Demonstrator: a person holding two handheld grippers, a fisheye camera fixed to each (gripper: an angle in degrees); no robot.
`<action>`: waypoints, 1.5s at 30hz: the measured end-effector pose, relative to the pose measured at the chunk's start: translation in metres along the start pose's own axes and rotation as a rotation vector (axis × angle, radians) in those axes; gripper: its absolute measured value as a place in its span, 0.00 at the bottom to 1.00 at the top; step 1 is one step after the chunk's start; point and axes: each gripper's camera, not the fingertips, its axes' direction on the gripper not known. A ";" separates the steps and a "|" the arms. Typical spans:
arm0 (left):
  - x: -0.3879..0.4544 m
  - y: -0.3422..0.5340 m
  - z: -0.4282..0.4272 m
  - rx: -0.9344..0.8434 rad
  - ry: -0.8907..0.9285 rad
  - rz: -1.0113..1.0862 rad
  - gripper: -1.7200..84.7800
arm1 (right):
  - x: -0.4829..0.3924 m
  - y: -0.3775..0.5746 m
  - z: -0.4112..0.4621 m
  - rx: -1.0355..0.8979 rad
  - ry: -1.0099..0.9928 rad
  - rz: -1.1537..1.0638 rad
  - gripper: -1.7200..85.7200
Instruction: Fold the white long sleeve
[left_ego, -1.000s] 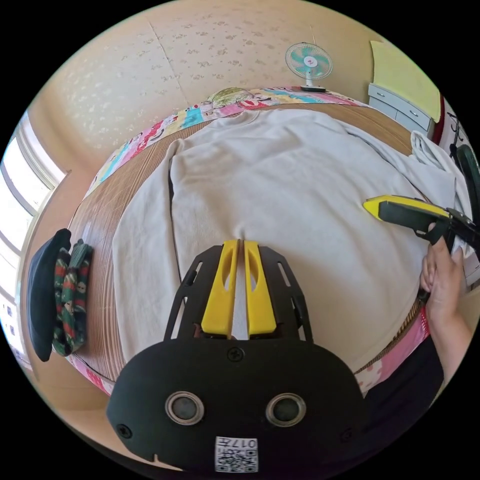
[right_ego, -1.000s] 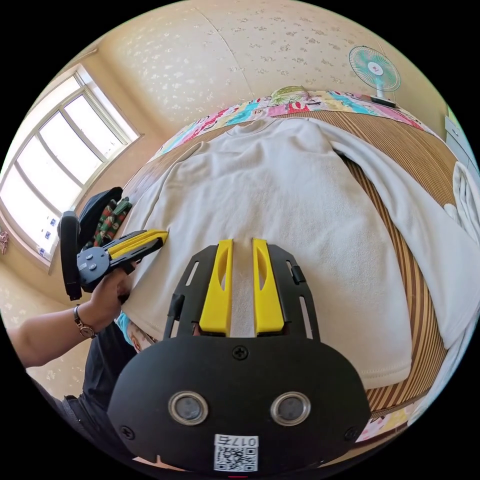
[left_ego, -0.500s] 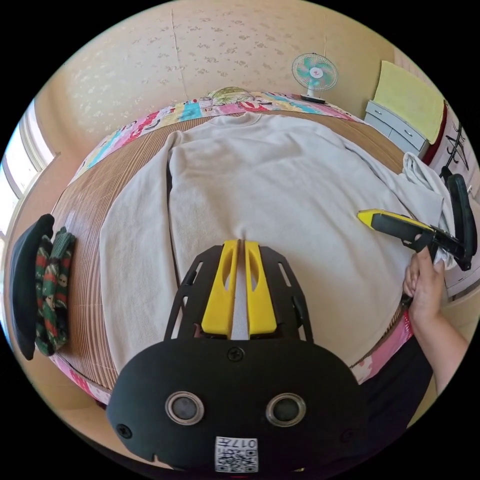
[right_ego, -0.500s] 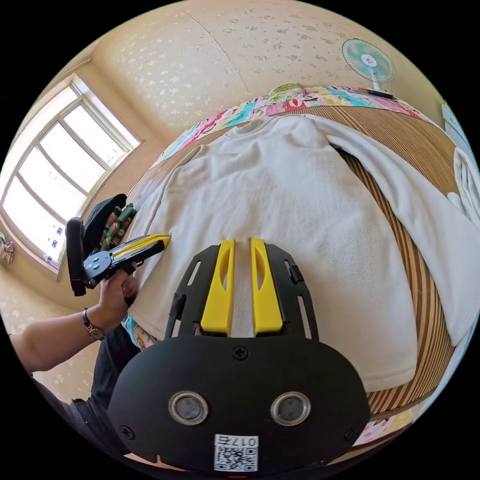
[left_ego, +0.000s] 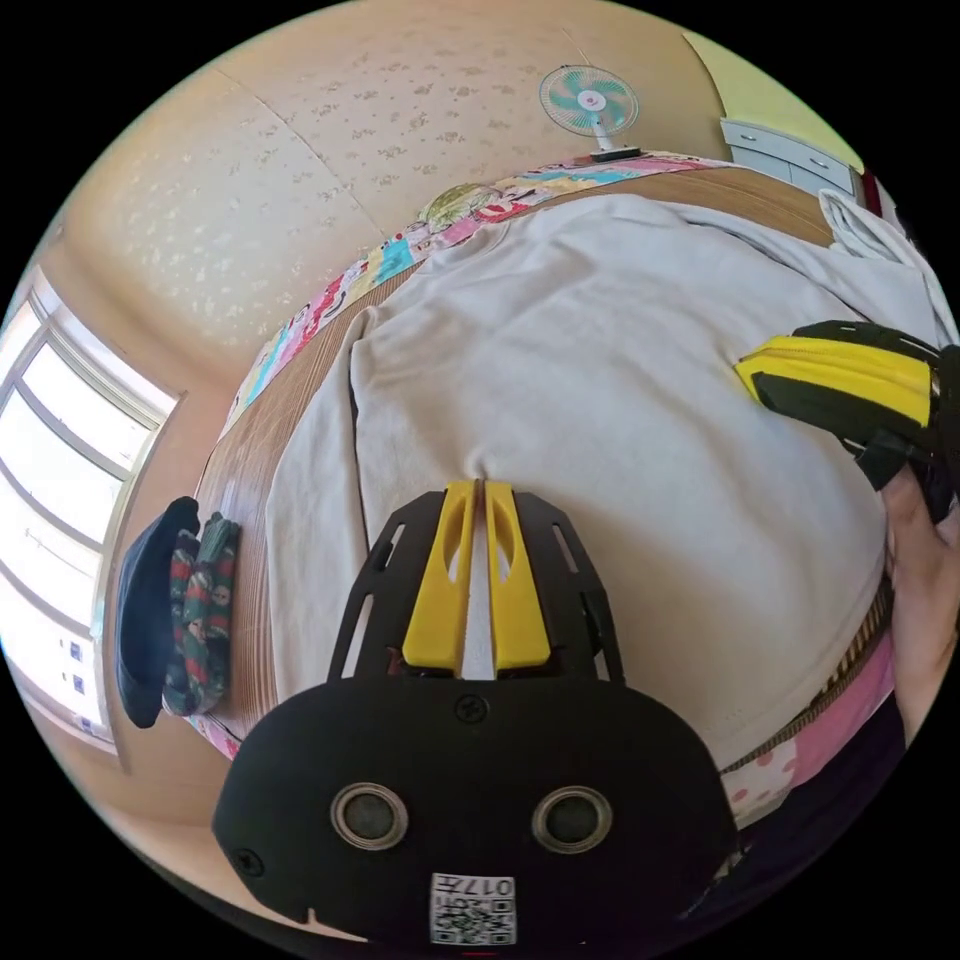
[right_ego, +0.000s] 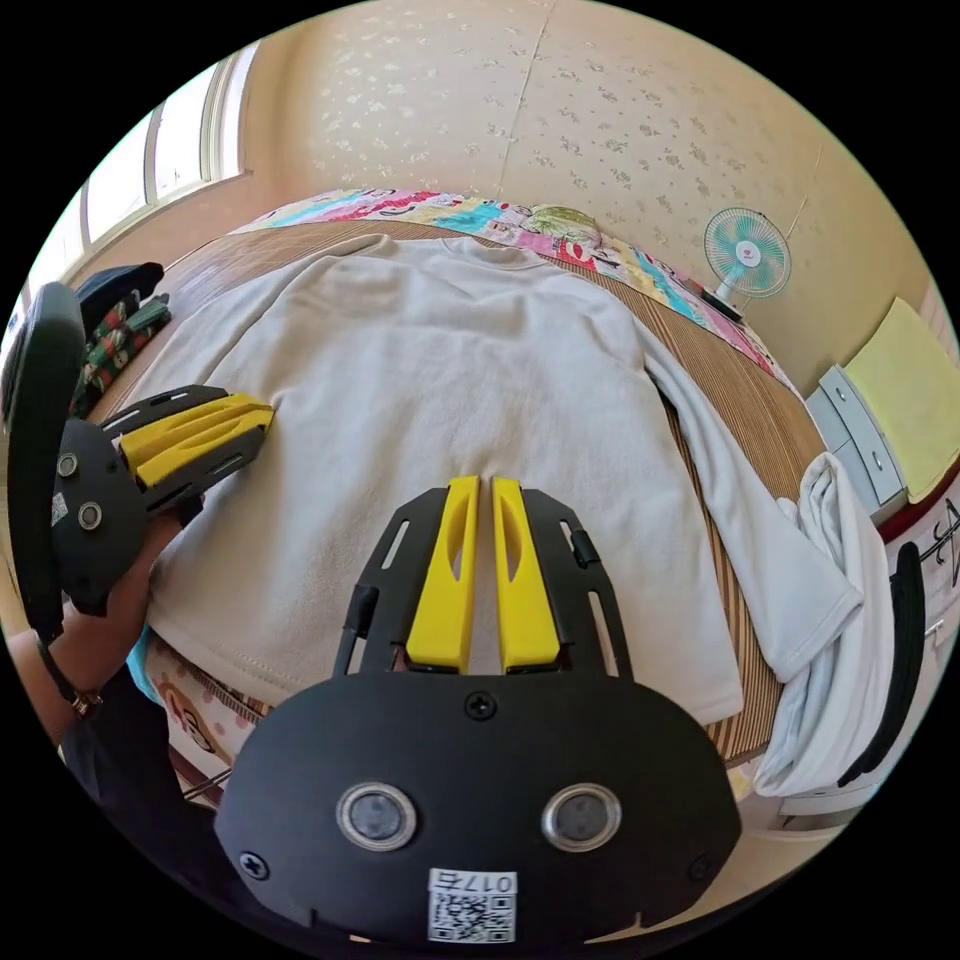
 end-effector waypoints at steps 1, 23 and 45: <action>0.000 0.001 0.000 0.001 -0.001 0.001 0.01 | 0.005 0.002 0.000 0.001 -0.029 0.013 0.05; -0.092 0.037 0.022 -0.010 0.367 -0.174 0.02 | 0.012 0.028 -0.006 0.001 -0.089 0.038 0.06; -0.095 0.052 0.024 -0.009 0.324 -0.155 0.02 | 0.009 0.044 -0.013 -0.001 -0.082 0.035 0.05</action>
